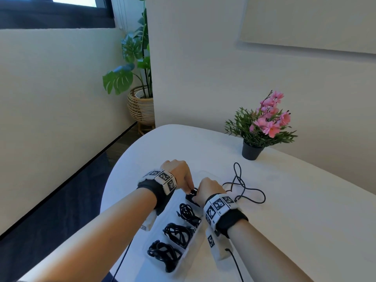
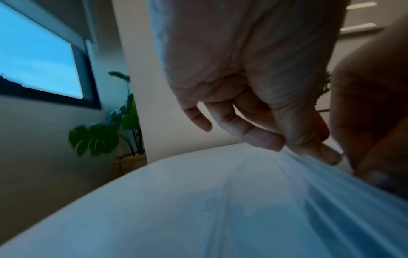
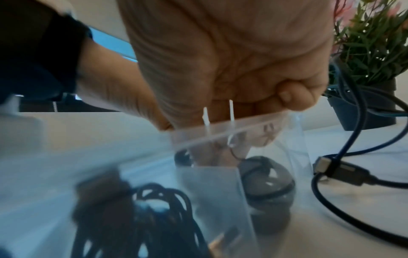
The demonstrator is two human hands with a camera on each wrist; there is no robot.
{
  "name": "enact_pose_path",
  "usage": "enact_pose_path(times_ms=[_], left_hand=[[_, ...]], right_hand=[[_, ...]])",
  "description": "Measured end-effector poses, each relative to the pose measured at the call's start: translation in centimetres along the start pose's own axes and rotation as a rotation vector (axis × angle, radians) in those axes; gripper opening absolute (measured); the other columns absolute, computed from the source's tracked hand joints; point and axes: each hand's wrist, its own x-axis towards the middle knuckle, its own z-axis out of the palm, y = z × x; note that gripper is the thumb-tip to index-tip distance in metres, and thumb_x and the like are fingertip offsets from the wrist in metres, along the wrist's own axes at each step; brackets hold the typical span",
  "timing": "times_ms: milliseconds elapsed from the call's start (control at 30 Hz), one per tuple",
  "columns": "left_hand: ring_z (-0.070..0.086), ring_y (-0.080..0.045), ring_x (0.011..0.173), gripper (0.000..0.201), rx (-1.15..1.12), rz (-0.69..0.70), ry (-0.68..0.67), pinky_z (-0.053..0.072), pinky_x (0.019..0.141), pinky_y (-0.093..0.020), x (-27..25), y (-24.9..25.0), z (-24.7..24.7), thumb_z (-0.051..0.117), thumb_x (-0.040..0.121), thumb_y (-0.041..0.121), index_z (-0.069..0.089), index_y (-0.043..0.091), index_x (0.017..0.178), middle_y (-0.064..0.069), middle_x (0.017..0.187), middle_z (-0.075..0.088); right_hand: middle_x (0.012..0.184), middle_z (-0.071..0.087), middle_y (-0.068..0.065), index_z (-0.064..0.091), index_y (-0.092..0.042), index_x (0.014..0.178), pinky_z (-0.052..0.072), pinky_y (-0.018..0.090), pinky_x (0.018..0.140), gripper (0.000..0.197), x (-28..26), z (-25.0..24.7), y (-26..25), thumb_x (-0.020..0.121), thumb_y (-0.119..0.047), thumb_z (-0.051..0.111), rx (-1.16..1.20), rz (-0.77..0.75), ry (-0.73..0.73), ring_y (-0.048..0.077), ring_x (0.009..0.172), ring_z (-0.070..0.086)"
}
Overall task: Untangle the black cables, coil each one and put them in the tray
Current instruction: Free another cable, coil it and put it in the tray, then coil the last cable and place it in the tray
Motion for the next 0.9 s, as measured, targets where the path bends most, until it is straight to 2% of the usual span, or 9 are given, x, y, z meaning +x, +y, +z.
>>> enact_pose_path(times_ms=[133,267,333,400,467,567,667,800,900], left_hand=[[0.055,-0.002,0.071,0.017,-0.074,0.014,0.026,0.035,0.071,-0.019,-0.6,-0.3,0.5,0.079,0.073,0.034,0.076,0.036,0.090,0.015,0.088,0.072],[0.060,-0.008,0.084,0.016,-0.016,0.026,0.032,0.034,0.074,-0.021,-0.3,-0.3,0.9,0.078,0.073,0.035,0.075,0.039,0.089,0.016,0.090,0.072],[0.060,-0.011,0.086,0.014,0.045,0.034,0.013,0.033,0.075,-0.022,-0.3,0.0,0.8,0.076,0.074,0.036,0.075,0.039,0.088,0.014,0.090,0.072],[0.059,-0.015,0.087,0.013,0.104,0.026,-0.001,0.032,0.076,-0.024,-0.5,0.4,0.6,0.073,0.077,0.039,0.076,0.038,0.089,0.012,0.090,0.072],[0.059,-0.016,0.089,0.016,0.164,0.020,-0.020,0.032,0.079,-0.025,-1.1,1.0,0.5,0.068,0.082,0.040,0.075,0.035,0.095,0.009,0.095,0.071],[0.058,-0.015,0.095,0.021,0.234,0.055,-0.028,0.030,0.085,-0.025,-2.3,1.4,0.6,0.060,0.090,0.032,0.069,0.041,0.107,0.009,0.103,0.069],[0.057,-0.013,0.104,0.036,0.308,0.106,-0.032,0.031,0.099,-0.028,-3.2,1.5,1.3,0.050,0.094,0.021,0.060,0.044,0.120,0.011,0.115,0.066],[0.048,-0.013,0.124,0.047,0.398,0.097,-0.109,0.020,0.110,-0.037,-4.0,1.3,2.6,0.040,0.092,0.014,0.049,0.037,0.132,0.009,0.131,0.057],[0.028,-0.015,0.140,0.053,0.347,0.099,-0.158,0.020,0.113,-0.040,-5.2,0.9,3.2,0.035,0.093,0.013,0.037,0.033,0.142,0.010,0.152,0.032]], right_hand=[[0.089,0.066,0.010,0.043,-0.016,0.065,0.043,0.027,0.063,0.028,0.4,0.2,0.0,0.077,-0.024,0.068,0.020,0.018,-0.004,0.026,0.071,0.056],[0.083,0.064,0.008,0.051,-0.015,0.074,0.041,0.027,0.062,0.017,0.4,-0.1,-0.1,0.077,-0.018,0.068,-0.019,-0.004,0.025,0.025,0.069,0.055],[0.085,0.066,0.008,0.048,-0.015,0.067,0.040,0.028,0.063,0.021,0.1,-0.1,-0.4,0.079,-0.017,0.065,-0.037,-0.002,0.034,0.025,0.068,0.053],[0.075,0.064,0.009,0.045,-0.014,0.059,0.040,0.027,0.058,0.029,-0.2,-0.1,-0.4,0.075,-0.018,0.069,0.004,0.011,0.000,0.023,0.063,0.052],[0.063,0.060,0.007,0.052,-0.008,0.056,0.043,0.025,0.052,0.026,-0.5,-0.3,0.1,0.069,-0.017,0.073,0.099,0.011,-0.065,0.021,0.057,0.053],[0.082,0.073,0.007,0.074,-0.006,0.077,0.055,0.028,0.068,0.009,-1.1,-0.8,1.3,0.071,-0.012,0.073,0.203,-0.078,-0.085,0.017,0.071,0.064],[0.095,0.074,0.002,0.076,-0.014,0.092,0.053,0.025,0.081,0.017,-2.4,-0.6,2.5,0.079,-0.010,0.065,0.243,-0.211,-0.036,0.012,0.084,0.064],[0.093,0.071,0.007,0.074,-0.012,0.086,0.052,0.033,0.074,0.027,-3.1,0.2,3.0,0.082,-0.006,0.048,0.008,-0.254,-0.122,0.025,0.090,0.066],[0.096,0.070,0.006,0.073,-0.015,0.096,0.052,0.031,0.079,0.028,-2.9,-0.1,2.8,0.085,-0.007,0.048,-0.063,-0.278,-0.143,0.025,0.094,0.064]])
